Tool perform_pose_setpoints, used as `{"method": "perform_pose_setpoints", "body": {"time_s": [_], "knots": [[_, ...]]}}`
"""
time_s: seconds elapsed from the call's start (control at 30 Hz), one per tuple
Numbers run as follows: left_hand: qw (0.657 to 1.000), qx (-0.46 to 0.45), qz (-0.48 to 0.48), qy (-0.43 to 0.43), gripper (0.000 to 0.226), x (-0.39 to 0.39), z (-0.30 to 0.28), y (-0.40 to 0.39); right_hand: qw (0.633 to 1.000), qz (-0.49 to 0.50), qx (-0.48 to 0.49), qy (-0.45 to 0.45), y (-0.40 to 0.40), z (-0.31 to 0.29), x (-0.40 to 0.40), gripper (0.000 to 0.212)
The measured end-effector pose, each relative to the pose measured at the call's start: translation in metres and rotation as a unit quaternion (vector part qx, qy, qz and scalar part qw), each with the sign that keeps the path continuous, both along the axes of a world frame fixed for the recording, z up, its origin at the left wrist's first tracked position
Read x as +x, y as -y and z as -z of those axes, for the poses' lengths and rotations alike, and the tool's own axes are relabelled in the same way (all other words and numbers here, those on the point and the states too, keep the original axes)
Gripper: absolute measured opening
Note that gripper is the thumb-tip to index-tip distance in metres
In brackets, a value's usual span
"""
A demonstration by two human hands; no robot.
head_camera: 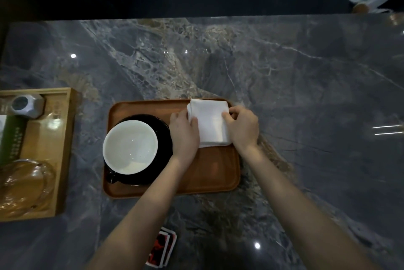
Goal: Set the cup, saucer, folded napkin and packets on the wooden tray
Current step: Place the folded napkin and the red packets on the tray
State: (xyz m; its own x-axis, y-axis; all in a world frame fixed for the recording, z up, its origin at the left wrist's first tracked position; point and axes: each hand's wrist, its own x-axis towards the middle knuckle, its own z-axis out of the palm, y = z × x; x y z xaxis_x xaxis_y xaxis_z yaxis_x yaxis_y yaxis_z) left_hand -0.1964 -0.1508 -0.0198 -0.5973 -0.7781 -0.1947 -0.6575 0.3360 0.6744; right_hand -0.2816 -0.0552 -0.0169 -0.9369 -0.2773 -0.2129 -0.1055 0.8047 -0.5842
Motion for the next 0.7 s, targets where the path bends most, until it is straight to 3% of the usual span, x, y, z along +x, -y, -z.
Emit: {"method": "perform_pose_setpoints", "body": {"time_s": [0.17, 0.33, 0.5, 0.6, 0.7], "knots": [[0.999, -0.005, 0.034, 0.026, 0.027, 0.000, 0.001, -0.001, 0.998, -0.053, -0.007, 0.011, -0.006, -0.006, 0.010, 0.037], [0.988, 0.010, 0.099, 0.118, 0.036, -0.001, -0.009, 0.003, 0.972, -0.208, 0.095, -0.051, -0.019, -0.013, 0.032, 0.035], [0.985, 0.035, 0.135, 0.102, 0.045, 0.014, -0.034, 0.004, 0.961, -0.233, 0.138, -0.060, -0.027, -0.019, 0.046, 0.034], [0.982, 0.032, 0.172, 0.075, 0.037, 0.036, -0.052, 0.006, 0.963, -0.234, 0.099, -0.090, -0.033, -0.032, 0.055, 0.036], [0.977, 0.048, 0.200, 0.058, 0.033, 0.068, -0.076, 0.007, 0.973, -0.220, 0.020, -0.060, -0.037, -0.053, 0.071, 0.032]]}}
